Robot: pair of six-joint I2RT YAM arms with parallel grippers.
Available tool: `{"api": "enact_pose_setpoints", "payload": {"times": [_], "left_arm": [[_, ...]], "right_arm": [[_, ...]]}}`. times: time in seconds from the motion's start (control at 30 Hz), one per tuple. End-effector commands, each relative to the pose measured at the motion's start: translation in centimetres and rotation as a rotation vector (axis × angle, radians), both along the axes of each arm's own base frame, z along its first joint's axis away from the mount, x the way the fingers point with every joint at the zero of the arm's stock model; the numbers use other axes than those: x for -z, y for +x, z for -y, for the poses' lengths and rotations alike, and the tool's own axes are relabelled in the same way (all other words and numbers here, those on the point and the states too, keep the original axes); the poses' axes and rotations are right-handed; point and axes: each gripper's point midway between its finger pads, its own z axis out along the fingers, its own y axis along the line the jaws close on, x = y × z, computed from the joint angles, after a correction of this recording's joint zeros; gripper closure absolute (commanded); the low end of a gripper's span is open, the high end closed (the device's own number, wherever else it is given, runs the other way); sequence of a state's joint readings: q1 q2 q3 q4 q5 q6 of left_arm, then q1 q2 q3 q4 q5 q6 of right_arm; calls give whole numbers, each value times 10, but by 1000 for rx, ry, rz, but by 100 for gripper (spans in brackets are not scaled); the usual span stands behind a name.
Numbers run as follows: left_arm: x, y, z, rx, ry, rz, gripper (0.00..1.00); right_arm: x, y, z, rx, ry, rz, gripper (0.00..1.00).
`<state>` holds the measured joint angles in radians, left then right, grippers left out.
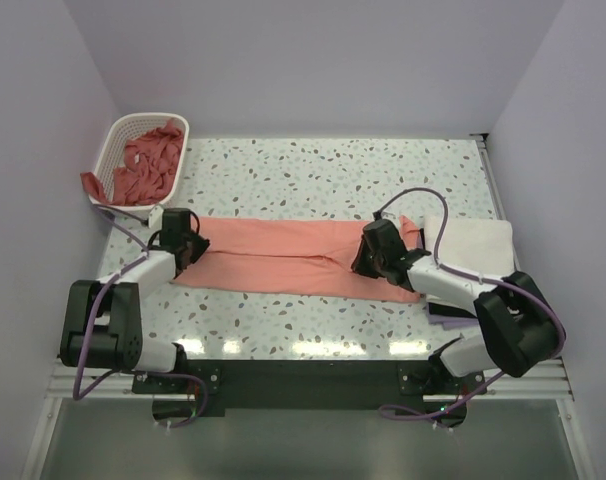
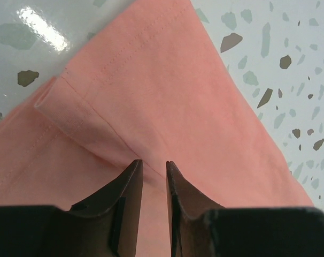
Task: Fold and stack the t-shirts
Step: Fold the tshirt
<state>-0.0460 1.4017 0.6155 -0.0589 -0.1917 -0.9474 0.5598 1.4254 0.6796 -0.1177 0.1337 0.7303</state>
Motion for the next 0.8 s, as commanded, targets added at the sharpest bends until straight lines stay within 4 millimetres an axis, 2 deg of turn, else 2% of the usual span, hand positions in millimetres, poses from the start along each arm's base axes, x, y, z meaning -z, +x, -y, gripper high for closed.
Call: {"api": "enact_pose_setpoints", "payload": {"times": [0.0, 0.2, 0.4, 0.6, 0.77], "left_arm": [[-15, 15, 9, 26, -50, 102, 71], [-18, 15, 26, 101, -73, 123, 72], [-36, 20, 66, 289, -61, 198, 69], [-47, 17, 108, 419, -58, 238, 68], [-52, 16, 131, 486, -53, 249, 68]], "right_arm": [[-31, 17, -22, 13, 139, 121, 80], [-37, 21, -35, 1, 169, 129, 83], [-44, 18, -35, -11, 158, 141, 84], [-49, 13, -44, -19, 214, 146, 87], [-56, 14, -47, -18, 230, 151, 89]]}}
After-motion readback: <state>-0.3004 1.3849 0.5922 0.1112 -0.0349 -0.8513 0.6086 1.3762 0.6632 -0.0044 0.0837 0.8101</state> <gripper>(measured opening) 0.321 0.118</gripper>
